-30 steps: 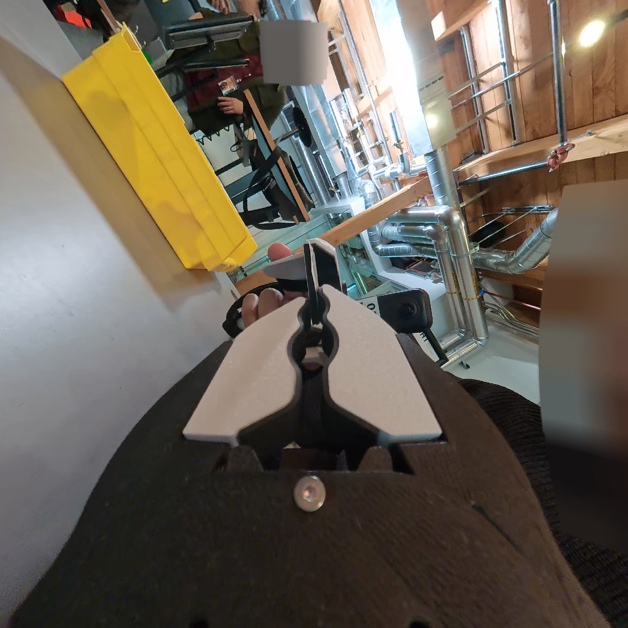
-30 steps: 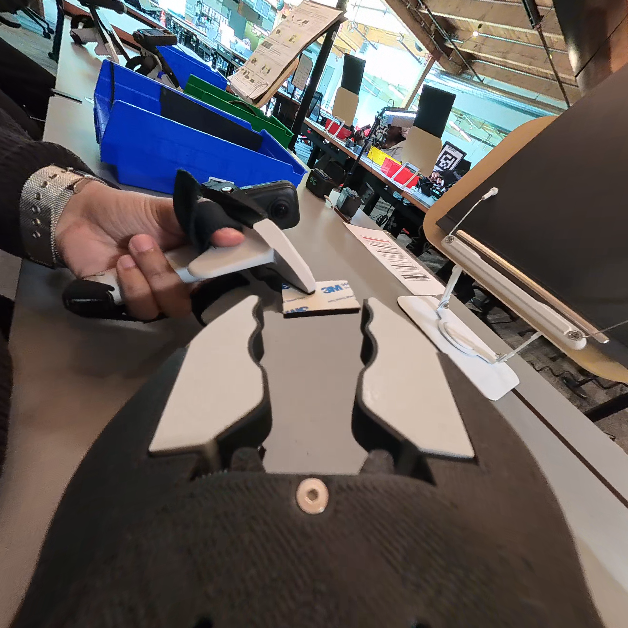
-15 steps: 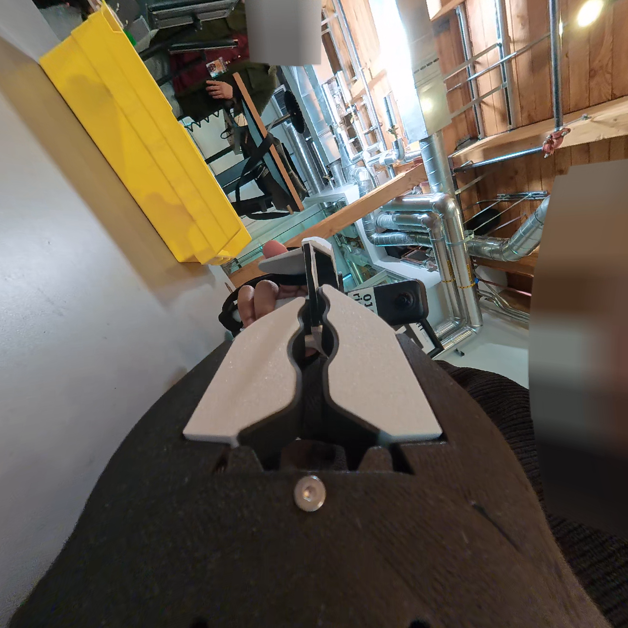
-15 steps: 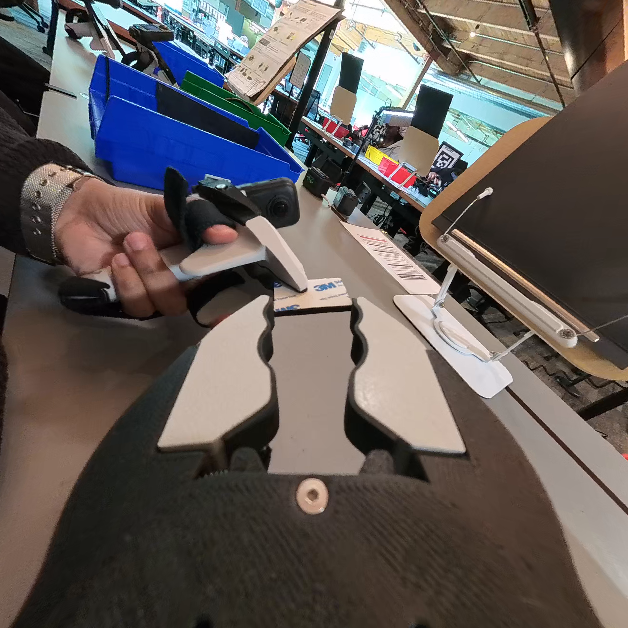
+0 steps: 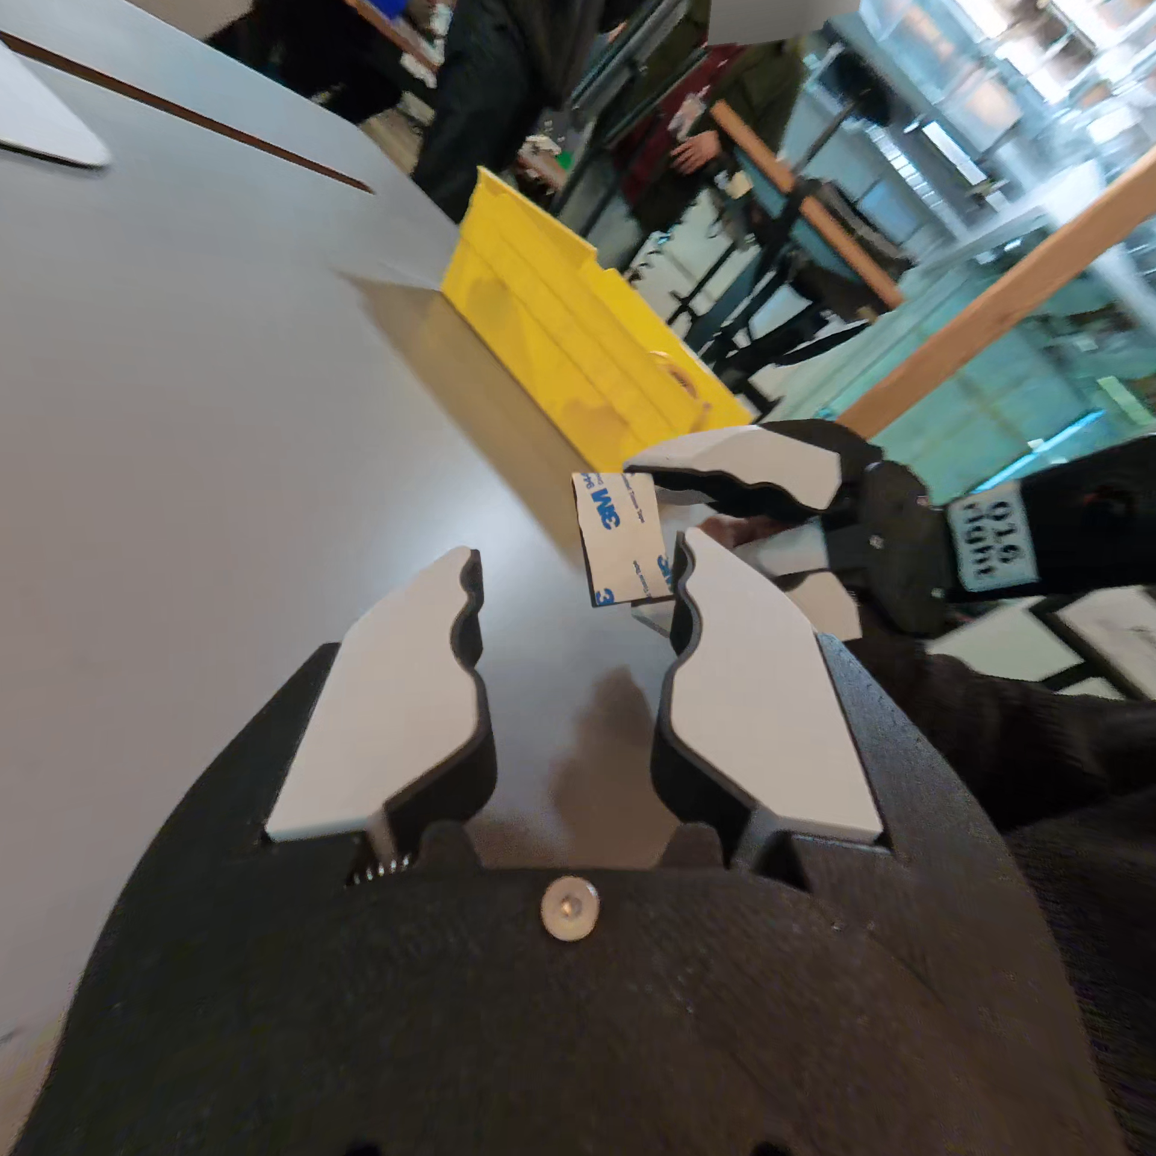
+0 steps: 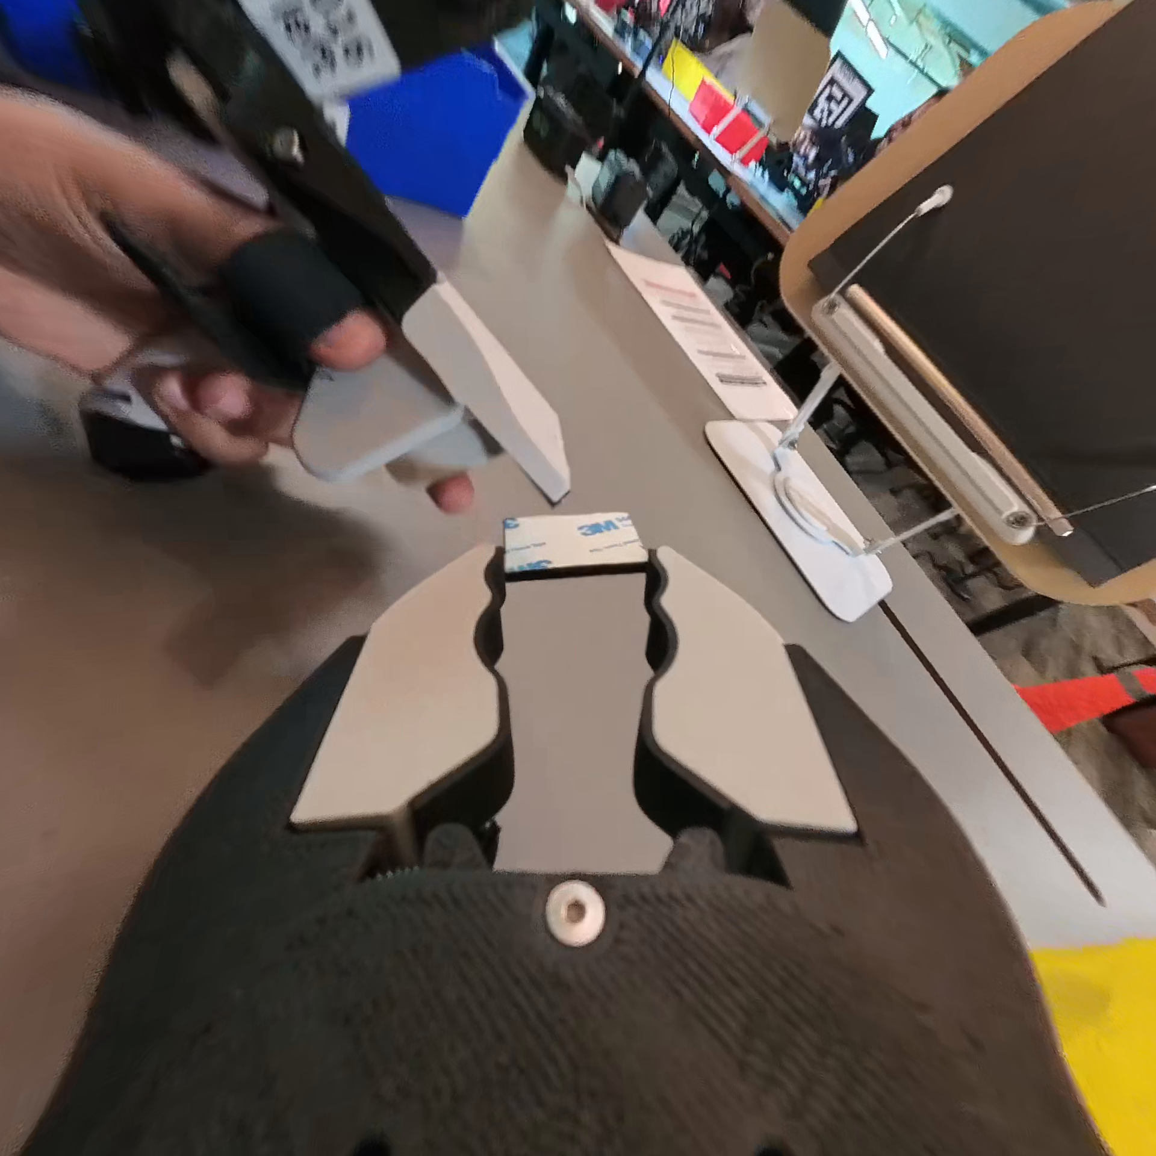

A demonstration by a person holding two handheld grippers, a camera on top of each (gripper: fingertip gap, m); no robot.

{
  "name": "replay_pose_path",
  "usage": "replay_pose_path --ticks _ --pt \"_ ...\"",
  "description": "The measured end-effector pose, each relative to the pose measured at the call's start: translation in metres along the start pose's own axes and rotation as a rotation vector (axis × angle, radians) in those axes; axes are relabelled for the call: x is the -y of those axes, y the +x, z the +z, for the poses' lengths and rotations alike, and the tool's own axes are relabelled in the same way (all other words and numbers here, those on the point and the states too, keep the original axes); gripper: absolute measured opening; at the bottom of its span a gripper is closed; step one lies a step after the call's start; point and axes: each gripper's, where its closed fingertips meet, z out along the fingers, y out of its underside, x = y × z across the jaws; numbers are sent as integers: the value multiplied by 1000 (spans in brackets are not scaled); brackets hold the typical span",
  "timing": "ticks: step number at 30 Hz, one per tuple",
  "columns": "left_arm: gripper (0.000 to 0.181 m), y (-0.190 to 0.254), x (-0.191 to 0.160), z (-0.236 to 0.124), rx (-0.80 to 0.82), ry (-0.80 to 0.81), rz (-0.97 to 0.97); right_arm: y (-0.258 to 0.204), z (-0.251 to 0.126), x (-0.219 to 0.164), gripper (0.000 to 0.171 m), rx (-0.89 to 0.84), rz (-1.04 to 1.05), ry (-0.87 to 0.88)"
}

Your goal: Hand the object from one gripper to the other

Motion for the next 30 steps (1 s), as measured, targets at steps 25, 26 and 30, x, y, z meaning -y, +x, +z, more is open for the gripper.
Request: replay_pose_path --ticks 25,26,30 --pt "36 -4 -27 6 219 -197 402 -22 10 -11 44 -85 -374 -202" --pt "36 -3 -27 6 217 -195 398 -22 10 -11 44 -86 -375 -199" --pt "34 -3 -25 6 204 -186 388 -21 10 -9 44 -100 -388 -185"
